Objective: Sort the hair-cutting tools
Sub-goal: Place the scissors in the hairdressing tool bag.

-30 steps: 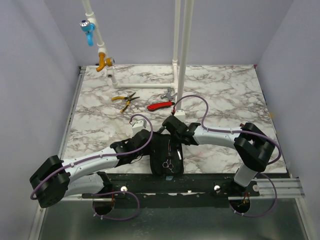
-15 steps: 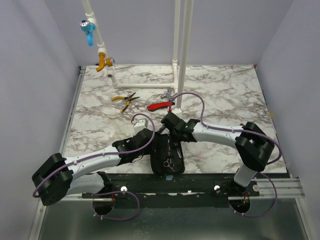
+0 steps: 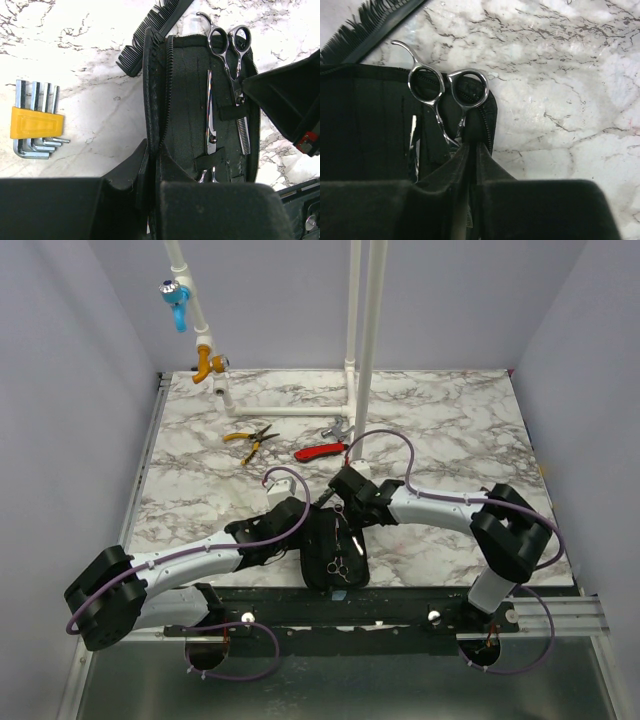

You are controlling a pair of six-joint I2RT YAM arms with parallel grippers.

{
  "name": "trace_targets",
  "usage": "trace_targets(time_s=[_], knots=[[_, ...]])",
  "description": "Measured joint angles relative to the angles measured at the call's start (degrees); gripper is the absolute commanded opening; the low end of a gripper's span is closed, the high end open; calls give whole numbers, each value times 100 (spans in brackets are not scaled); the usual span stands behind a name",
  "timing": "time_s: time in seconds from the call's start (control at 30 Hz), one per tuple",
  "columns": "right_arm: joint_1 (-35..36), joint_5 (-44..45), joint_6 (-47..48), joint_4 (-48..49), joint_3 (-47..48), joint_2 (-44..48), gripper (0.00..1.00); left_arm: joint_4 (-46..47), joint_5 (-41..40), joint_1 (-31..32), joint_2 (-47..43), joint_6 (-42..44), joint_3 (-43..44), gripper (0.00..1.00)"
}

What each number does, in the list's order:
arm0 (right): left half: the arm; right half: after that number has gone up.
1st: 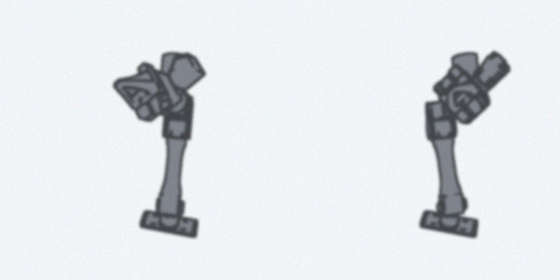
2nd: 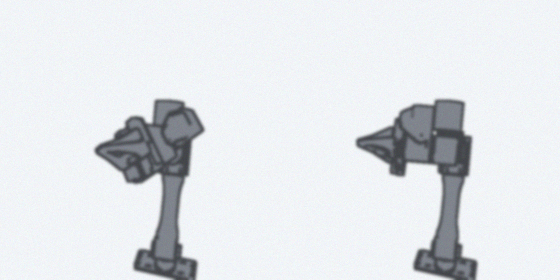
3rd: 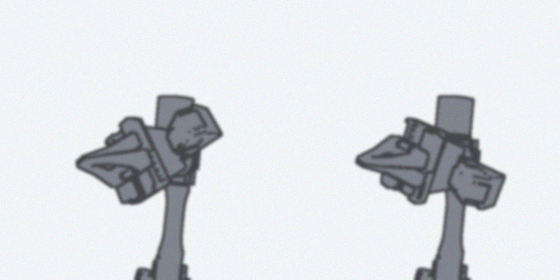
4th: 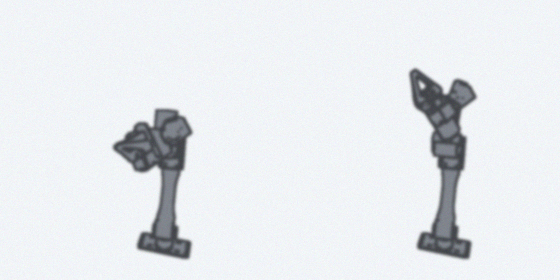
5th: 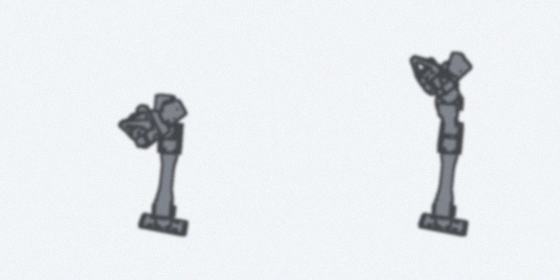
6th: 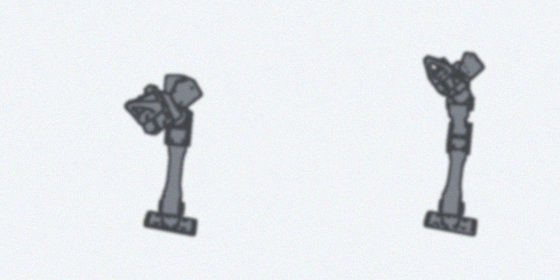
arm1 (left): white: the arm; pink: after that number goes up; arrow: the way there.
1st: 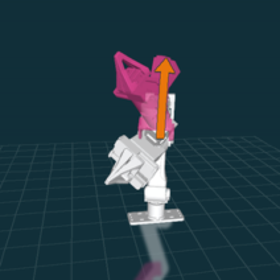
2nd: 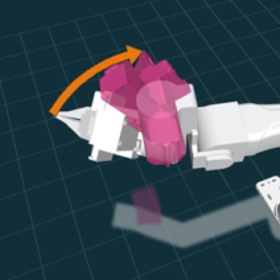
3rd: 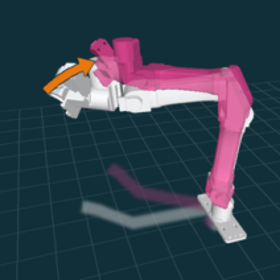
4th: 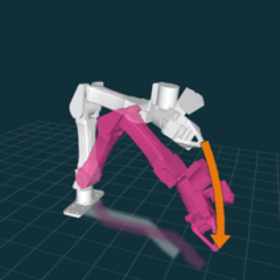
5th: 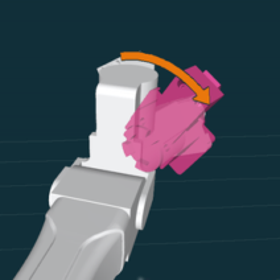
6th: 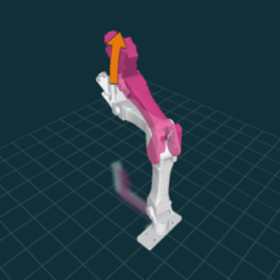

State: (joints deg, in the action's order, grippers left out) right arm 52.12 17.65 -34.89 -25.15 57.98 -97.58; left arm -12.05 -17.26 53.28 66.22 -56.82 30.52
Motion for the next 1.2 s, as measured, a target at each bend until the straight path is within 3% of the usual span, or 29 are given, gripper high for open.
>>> trace_targets(time_s=[0.13, 0.43, 0.63, 0.9, 1.2], knots=[[-2, -76, 129, 37, 0, 146, 35, 0, 0, 0, 0, 2, 0, 0], [7, -407, 514, 122, 133, 24, 37, 0, 0, 0, 0, 2, 0, 0], [22, -433, 566, 105, 297, -317, 29, 2, -7, 0, 0, 2, 0, 0], [33, -304, 428, 37, 385, -389, 1, -7, -15, 0, -20, -4, 0, 0], [33, -131, 2, 109, 260, -306, 1, -52, -74, 0, -227, -138, -39, 0]])
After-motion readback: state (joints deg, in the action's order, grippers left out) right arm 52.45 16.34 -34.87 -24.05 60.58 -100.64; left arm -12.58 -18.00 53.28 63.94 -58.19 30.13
